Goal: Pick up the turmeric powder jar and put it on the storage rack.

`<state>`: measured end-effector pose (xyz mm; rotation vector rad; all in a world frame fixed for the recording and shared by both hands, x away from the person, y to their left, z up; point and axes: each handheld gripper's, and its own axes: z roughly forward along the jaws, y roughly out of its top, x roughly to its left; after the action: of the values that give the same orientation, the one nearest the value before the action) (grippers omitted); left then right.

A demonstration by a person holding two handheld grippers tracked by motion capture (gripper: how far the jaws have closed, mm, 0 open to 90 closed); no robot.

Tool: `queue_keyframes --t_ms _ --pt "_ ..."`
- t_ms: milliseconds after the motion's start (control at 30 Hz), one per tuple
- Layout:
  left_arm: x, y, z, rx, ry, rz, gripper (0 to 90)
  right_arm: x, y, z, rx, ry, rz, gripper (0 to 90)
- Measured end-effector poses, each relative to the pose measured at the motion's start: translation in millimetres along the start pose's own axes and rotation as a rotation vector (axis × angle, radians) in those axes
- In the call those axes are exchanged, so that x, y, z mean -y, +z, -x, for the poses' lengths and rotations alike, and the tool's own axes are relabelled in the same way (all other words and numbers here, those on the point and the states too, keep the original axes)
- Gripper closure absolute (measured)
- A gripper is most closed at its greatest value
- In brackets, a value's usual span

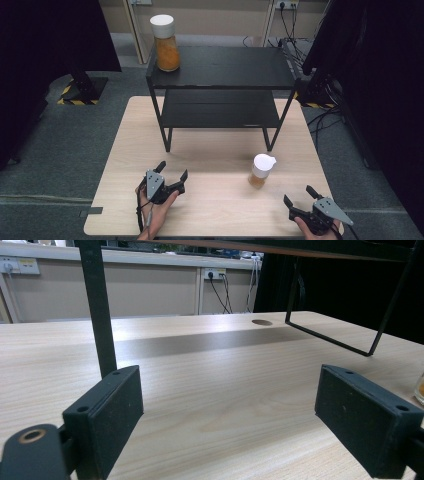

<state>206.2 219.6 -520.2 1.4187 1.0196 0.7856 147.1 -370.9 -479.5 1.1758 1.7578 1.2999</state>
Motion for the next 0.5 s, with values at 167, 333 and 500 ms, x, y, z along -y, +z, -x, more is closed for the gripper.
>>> queue_keyframes --t_ms 167,333,500 --pt "0.2 0.1 -0.6 0.001 -0.006 0.002 11.4 -0.3 -0.1 0.7 0.0 0.008 -0.002 8.2" --pt "-1.2 0.7 0.0 0.003 0.005 -0.006 11.4 0.0 -0.2 1.7 -0.003 0.012 0.0 8.1" --pt "-0.9 0.5 -1.1 0.002 -0.009 -0.005 11.4 -4.5 -0.8 1.6 -0.01 0.009 0.019 8.2"
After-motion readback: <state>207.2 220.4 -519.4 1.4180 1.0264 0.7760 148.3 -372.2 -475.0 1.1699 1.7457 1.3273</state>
